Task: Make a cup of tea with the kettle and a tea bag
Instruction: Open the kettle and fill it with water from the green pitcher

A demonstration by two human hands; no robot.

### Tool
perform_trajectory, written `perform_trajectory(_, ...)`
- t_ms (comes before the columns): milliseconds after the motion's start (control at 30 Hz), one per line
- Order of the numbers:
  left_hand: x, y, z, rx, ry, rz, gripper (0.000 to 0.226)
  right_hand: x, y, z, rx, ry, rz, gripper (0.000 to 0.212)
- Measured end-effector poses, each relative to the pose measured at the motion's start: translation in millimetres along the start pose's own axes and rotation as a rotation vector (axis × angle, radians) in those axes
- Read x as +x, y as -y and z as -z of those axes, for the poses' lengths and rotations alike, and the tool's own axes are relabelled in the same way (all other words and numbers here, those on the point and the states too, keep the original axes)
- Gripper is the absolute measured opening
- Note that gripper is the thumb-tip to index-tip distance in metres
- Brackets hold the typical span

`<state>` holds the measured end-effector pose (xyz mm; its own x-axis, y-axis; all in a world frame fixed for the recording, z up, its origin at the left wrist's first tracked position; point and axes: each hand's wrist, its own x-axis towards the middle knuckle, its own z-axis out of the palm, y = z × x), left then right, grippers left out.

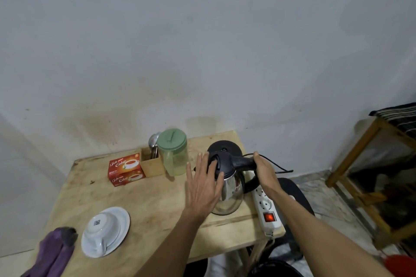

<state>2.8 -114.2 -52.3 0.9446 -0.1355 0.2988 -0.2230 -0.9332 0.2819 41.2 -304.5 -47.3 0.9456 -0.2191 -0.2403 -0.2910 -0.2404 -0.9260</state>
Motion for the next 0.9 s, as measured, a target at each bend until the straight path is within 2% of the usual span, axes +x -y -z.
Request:
perform_trajectory(300,2,2,-7,0.061,-0.037,-0.024,0.047,11,-9,2,0.048,-0.011,-0.059,0.044)
perform_trajectory(633,10,-14,-6,0.035,-0.158,-0.026,0.052,15,-11,-6,0.050,-0.072,-0.060,0.046)
perform_trajectory(733,23,-32,6,0.013,-0.219,-0.106,0.047,11,-10,-6,0.017,-0.076,-0.044,0.050)
perform_trajectory(833,41,-63,15,0.022,-0.228,-0.275,0.036,15,-14,-7,-0.002,-0.074,-0.015,0.053)
perform_trajectory(900,50,-83,15,0.018,-0.208,-0.364,0.044,13,-13,-6,-0.055,-0.066,0.010,0.044)
